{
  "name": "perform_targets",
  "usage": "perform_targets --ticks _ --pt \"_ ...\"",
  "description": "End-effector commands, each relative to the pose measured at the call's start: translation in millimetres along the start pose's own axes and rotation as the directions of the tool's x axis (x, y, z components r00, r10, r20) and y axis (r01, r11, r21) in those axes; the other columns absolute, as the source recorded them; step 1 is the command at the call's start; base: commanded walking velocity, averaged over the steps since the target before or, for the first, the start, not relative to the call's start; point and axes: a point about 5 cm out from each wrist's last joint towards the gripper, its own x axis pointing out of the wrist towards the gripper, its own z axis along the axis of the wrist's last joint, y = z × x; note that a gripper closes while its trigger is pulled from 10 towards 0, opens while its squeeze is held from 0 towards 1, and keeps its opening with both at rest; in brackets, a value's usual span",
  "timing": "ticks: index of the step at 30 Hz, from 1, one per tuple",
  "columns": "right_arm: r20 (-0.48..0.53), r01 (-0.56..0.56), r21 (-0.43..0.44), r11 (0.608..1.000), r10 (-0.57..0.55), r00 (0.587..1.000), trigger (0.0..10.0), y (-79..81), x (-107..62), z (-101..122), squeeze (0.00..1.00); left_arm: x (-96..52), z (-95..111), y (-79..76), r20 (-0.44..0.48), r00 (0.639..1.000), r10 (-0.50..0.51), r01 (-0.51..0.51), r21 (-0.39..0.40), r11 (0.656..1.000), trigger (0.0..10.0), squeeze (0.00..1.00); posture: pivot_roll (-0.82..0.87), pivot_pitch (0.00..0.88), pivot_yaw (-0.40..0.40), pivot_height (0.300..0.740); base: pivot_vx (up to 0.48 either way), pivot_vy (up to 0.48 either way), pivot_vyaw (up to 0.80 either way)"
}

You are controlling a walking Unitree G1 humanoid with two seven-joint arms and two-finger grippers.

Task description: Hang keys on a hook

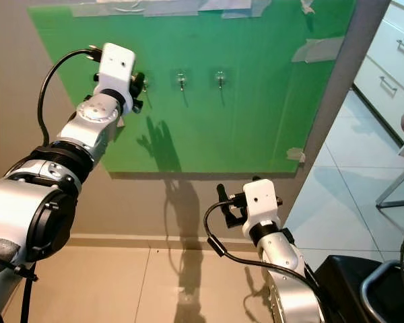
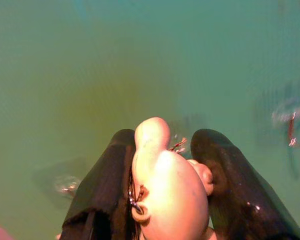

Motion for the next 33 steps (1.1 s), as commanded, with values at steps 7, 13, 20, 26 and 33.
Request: perform_targets --ticks 7,13,20,26,33 --pt "0.005 -0.015 0.013 1.000 0.015 1.000 10.0 2.1 5.1 2 0.00 -27.1 -30 -16.9 0.103 0.990 -0.099 0.117 -0.198 0.973 0.0 0.00 -0.15 0.000 0.064 0.740 0.000 0.000 0.00" --pt "0.004 -0.064 -0.003 0.998 0.064 0.998 10.0 3.3 14.0 3 0.00 -69.1 -52 -11.4 0.131 0.990 -0.061 0.090 -0.235 0.968 0.0 0.00 -0.10 0.000 0.020 0.740 0.000 0.000 0.00" --pt "0.001 -0.091 -0.017 0.996 0.091 0.996 10.0 3.2 19.5 2 0.00 -120.8 -55 -10.9 0.169 0.985 -0.041 0.079 -0.225 0.971 0.0 0.00 -0.07 0.000 -0.007 0.740 0.000 0.000 0.00" --pt "0.024 -0.058 0.000 0.998 0.058 0.998 10.0 -4.8 20.3 4 0.00 -157.0 -54 -25.5 0.138 0.989 -0.052 0.082 -0.227 0.970 0.0 0.00 -0.07 0.000 -0.020 0.740 0.000 0.000 0.00" --pt "0.114 0.082 0.190 0.978 -0.105 0.988 10.0 -27.2 4.3 24 0.00 -178.2 -60 -25.2 0.072 0.996 -0.059 0.073 -0.214 0.974 0.0 0.00 -0.08 0.000 -0.018 0.740 0.000 0.000 0.00"
